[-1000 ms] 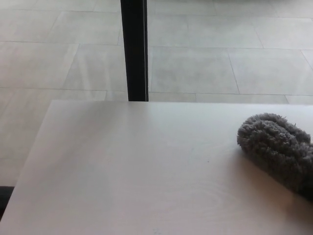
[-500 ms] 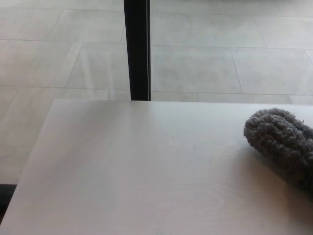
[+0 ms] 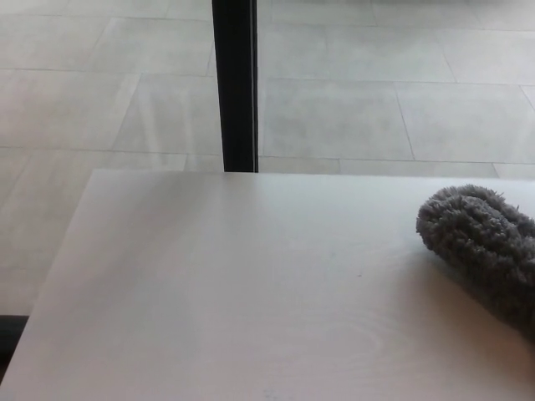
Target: The robot uses its right hand to pick up the duster kept in the middle of the desk and use it to wipe the desk by swiping its surface twice
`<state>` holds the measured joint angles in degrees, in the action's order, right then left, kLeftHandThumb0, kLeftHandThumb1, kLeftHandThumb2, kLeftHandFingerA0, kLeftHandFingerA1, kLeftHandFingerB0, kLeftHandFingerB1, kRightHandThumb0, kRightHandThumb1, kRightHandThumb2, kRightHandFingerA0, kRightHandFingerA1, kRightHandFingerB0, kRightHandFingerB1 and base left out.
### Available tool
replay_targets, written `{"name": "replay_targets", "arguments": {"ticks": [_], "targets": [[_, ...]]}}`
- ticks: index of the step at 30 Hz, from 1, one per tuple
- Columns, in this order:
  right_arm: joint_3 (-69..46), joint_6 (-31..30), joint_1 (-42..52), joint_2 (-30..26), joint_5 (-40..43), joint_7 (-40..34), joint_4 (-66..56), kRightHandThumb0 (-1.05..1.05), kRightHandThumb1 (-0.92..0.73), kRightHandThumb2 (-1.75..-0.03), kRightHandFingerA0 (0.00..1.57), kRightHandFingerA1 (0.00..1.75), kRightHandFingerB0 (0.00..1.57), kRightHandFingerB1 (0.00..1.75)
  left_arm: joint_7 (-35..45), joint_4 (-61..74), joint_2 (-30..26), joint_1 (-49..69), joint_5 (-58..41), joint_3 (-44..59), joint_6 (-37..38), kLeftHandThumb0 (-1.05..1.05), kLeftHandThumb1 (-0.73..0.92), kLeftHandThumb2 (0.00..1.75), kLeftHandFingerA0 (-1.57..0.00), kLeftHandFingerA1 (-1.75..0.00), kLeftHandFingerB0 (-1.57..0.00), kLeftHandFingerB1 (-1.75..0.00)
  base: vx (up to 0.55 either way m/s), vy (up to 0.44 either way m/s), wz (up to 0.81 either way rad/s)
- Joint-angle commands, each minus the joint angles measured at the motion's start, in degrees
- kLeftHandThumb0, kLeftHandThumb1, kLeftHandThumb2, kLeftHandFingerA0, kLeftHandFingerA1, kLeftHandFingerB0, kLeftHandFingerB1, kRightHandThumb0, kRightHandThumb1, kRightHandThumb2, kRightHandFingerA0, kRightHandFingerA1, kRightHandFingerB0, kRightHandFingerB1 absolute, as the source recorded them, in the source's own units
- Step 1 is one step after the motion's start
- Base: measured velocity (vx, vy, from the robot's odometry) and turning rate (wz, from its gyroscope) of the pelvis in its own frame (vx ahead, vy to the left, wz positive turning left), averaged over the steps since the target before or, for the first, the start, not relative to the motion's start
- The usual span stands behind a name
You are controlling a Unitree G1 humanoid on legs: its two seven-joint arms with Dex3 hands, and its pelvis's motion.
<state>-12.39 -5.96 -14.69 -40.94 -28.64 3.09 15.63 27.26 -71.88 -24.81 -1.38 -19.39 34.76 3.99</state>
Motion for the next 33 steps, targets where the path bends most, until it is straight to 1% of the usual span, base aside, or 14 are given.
{"name": "replay_targets", "arguments": {"ticks": [1, 3, 7, 10, 11, 12, 15, 19, 20, 24, 26, 27, 28, 33], "targets": [[-45.2, -8.1, 18.1, 2.9, 31.1, 10.9, -3.1, -1.05, -0.76, -1.14, 0.00, 0.23, 0.00, 0.00, 1.2, 0.1, -1.1, 1.5, -1.1, 0.4, 1.4, -0.83, 0.92, 0.75, -0.37, -0.58, -0.33, -0.44, 0.00, 0.000, 0.00], [-46.3, -8.0, 19.4, 4.0, 31.2, 9.6, -2.4, -1.02, -0.76, -1.13, 0.00, 0.25, 0.09, 0.01, 0.7, 0.1, -1.1, 1.3, -0.9, 0.3, 1.4, -0.83, 0.92, 0.75, -0.40, -0.58, -0.36, -0.44, 0.00, 0.000, 0.00], [-50.7, -2.7, 23.2, 10.9, 33.2, -0.5, 4.5, -0.82, -0.68, -1.09, 0.00, 0.34, 0.00, 0.19, 0.9, -0.1, -0.9, 1.2, -0.8, 0.2, 1.5, -0.84, 0.92, 0.75, -0.38, -0.57, -0.34, -0.43, 0.00, 0.000, 0.00], [-53.9, -3.4, 23.6, 15.1, 37.0, -3.1, 8.3, -0.92, -0.70, -1.07, 0.00, 0.24, 0.00, 0.07, 0.2, -0.6, -0.9, 1.3, -0.3, -0.1, 1.9, -0.84, 0.92, 0.76, -0.38, -0.57, -0.34, -0.44, 0.00, 0.000, 0.00], [-54.1, -0.4, 23.6, 16.4, 37.7, -4.5, 10.7, -0.84, -0.81, -0.64, 0.00, 0.00, 0.00, 0.20, 0.2, -0.5, -0.9, 1.4, -0.5, 0.1, 1.8, -0.84, 0.92, 0.74, -0.38, -0.60, -0.36, -0.46, 0.00, 0.000, 0.00], [-54.2, 5.6, 23.3, 18.2, 38.7, -7.4, 16.5, -0.90, -0.67, -1.02, 0.00, 0.23, 0.00, 0.08, -0.1, -0.3, -0.7, 1.6, -0.9, 0.4, 1.6, -0.83, 0.92, 0.74, -0.38, -0.60, -0.38, -0.45, 0.00, 0.000, 0.00], [-53.1, 12.6, 22.7, 18.5, 38.1, -9.4, 28.5, -0.96, -0.71, -1.04, 0.00, 0.15, 0.01, 0.02, -1.4, -0.3, -0.9, 1.6, -1.2, 0.8, 0.5, -0.82, 0.92, 0.73, -0.37, -0.55, -0.37, -0.42, 0.00, 0.000, 0.00], [-54.8, 14.0, 21.6, 18.0, 39.7, -7.0, 37.2, -0.94, -0.76, -1.08, 0.00, 0.14, 0.00, 0.04, -2.7, -1.2, -1.0, 1.7, -1.2, 1.1, 0.7, -0.84, 0.92, 0.73, -0.38, -0.57, -0.38, -0.44, 0.00, 0.000, 0.00], [-55.3, 13.8, 21.3, 18.3, 40.1, -6.6, 38.1, -0.82, -0.65, -1.07, 0.00, 0.27, 0.00, 0.19, -3.5, -1.3, -1.2, 1.7, -0.8, 0.8, 0.5, -0.84, 0.92, 0.74, -0.39, -0.57, -0.40, -0.44, 0.00, 0.000, 0.00], [-56.1, 15.9, 21.0, 19.8, 41.6, -1.9, 41.8, -0.81, -0.64, -1.04, 0.00, 0.23, 0.00, 0.20, -5.4, -1.2, -1.5, 1.0, 0.9, -0.7, 0.9, -0.83, 0.92, 0.76, -0.39, -0.56, -0.39, -0.42, 0.00, 0.000, 0.00], [-60.0, 14.3, 19.4, 20.6, 46.2, 1.6, 44.0, -0.76, -0.60, -0.97, 0.01, 0.41, 0.07, 0.30, -5.2, -1.3, -2.0, 1.7, 1.9, -1.6, 1.3, -0.83, 0.92, 0.75, -0.42, -0.56, -0.39, -0.41, 0.00, 0.000, 0.00], [-60.0, 14.0, 19.4, 21.4, 46.1, 1.5, 43.3, -0.73, -0.61, -0.99, 0.02, 0.42, 0.04, 0.29, -6.1, -1.5, -2.1, 1.8, 1.9, -1.5, 1.2, -0.80, 0.75, 1.15, -0.41, -0.63, -0.34, -0.54, 0.00, 0.000, 0.00], [-59.6, 13.7, 19.5, 22.5, 45.6, 1.0, 41.9, -0.81, -0.64, -1.00, 0.03, 0.39, 0.09, 0.32, -6.4, -1.7, -2.2, 2.1, 1.8, -1.4, 1.2, -0.85, 0.92, 0.75, -0.40, -0.57, -0.37, -0.42, 0.00, 0.000, 0.00], [-59.3, 12.5, 20.0, 24.6, 45.9, 6.2, 41.9, -0.77, -0.68, -1.01, 0.00, 0.30, 0.01, 0.26, -7.3, -2.0, -2.6, 2.9, 2.0, -1.5, 0.8, -0.84, 0.92, 0.74, -0.43, -0.58, -0.39, -0.43, 0.00, 0.000, 0.00]]}}
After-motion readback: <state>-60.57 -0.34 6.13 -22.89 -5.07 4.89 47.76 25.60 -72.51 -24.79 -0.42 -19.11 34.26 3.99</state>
